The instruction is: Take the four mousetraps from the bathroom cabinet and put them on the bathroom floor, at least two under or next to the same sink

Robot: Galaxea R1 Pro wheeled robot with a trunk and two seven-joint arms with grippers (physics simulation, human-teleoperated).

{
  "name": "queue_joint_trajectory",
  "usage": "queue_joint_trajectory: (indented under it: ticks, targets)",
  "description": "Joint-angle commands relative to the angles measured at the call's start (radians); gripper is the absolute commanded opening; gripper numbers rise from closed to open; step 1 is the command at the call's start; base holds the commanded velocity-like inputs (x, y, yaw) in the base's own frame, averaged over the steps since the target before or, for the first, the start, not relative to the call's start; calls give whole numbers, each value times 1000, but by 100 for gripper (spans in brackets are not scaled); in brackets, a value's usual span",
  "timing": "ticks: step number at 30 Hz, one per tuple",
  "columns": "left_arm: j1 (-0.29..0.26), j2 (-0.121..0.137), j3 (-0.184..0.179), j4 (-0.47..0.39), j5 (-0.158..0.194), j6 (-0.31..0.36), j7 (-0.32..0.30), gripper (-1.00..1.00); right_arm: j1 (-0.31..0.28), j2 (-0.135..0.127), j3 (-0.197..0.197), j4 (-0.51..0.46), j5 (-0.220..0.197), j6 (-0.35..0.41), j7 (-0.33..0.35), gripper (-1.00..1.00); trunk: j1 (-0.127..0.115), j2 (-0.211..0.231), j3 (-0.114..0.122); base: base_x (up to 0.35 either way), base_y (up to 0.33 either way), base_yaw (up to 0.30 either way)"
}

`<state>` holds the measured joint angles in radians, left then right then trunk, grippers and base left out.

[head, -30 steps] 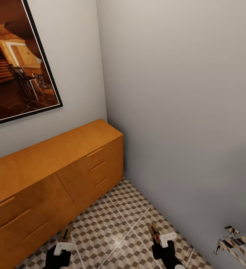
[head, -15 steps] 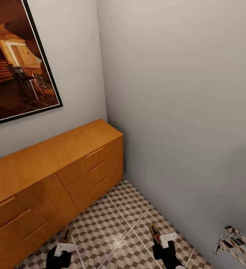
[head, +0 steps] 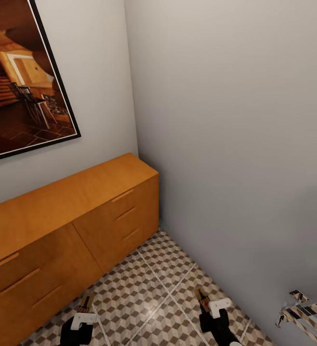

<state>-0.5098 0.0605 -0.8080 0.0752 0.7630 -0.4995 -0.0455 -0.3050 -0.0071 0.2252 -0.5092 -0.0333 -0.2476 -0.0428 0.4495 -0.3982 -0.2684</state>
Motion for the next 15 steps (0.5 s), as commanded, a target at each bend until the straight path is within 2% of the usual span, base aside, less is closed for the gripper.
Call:
queue_joint_trajectory:
  ticks: [1, 6, 15]
  targets:
    - [-1, -1, -8, 3, 6, -4, -2, -100, -1, -8, 6, 1, -4, -15, -4, -100, 1, -2, -2, 0, 0, 0]
    - [-1, -1, -8, 3, 6, -4, -2, -100, 0, -18, 6, 2, -4, -36, -4, -100, 1, -2, -2, 0, 0, 0]
    - [-1, -8, -8, 3, 6, -4, -2, -100, -1, -11, 5, 1, -9, -35, -10, -100, 1, -2, -2, 0, 0, 0]
